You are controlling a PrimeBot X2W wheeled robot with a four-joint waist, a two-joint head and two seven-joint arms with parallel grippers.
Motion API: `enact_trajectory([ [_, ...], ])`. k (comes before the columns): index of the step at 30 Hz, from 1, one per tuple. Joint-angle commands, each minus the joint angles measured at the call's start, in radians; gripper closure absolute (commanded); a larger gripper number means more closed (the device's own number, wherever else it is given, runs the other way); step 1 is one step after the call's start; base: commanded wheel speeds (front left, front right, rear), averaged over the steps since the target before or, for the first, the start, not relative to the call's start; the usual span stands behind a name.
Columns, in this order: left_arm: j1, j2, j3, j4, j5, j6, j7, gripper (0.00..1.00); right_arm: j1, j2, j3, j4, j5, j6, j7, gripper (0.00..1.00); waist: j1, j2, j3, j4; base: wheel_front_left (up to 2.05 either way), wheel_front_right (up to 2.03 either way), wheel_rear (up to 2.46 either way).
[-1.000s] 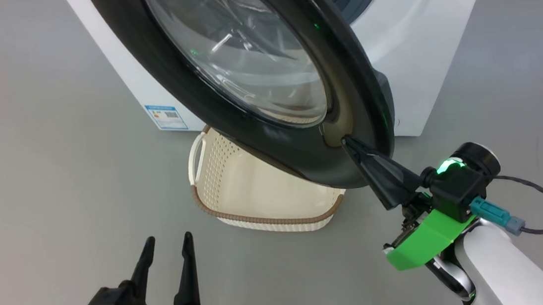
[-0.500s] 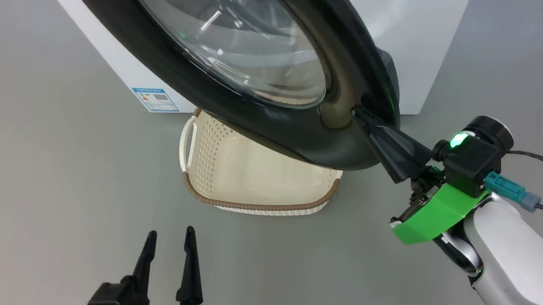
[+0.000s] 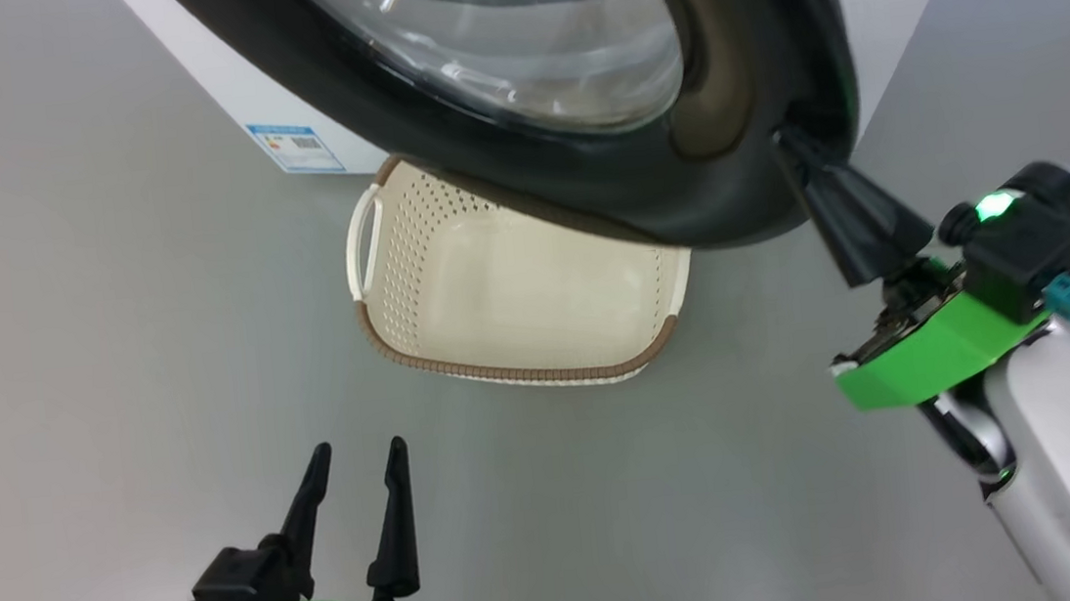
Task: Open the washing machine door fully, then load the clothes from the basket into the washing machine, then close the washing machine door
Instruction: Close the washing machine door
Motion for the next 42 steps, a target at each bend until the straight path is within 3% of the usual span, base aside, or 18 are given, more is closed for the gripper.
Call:
enact_trajectory([
  [1, -0.026, 0.011, 0.025, -0.03, -0.006, 0.006, -0.006, 0.0, -0.026, -0.011, -0.003, -0.029, 0.015, 0.001, -0.005, 1.0, 0.0, 0.0, 0.029, 0.014, 0.0, 0.0, 0.0],
  [24, -0.082, 0.011, -0.159, -0.179, -0.101, 0.069, -0.006, 0.0, -0.273, -0.227, -0.033, -0.029, 0.069, 0.001, -0.005, 1.0, 0.0, 0.0, 0.211, 0.121, 0.0, 0.0, 0.0],
  [30, -0.108, 0.011, -0.235, -0.215, -0.112, 0.084, -0.006, 0.0, -0.376, -0.3, -0.041, 0.032, 0.075, 0.001, -0.005, 1.0, 0.0, 0.0, 0.238, 0.155, 0.0, 0.0, 0.0],
  [42, -0.115, 0.011, -0.271, -0.212, -0.131, 0.105, -0.006, 0.0, -0.531, -0.363, -0.037, 0.222, 0.05, 0.001, -0.005, 1.0, 0.0, 0.0, 0.231, 0.171, 0.0, 0.0, 0.0],
])
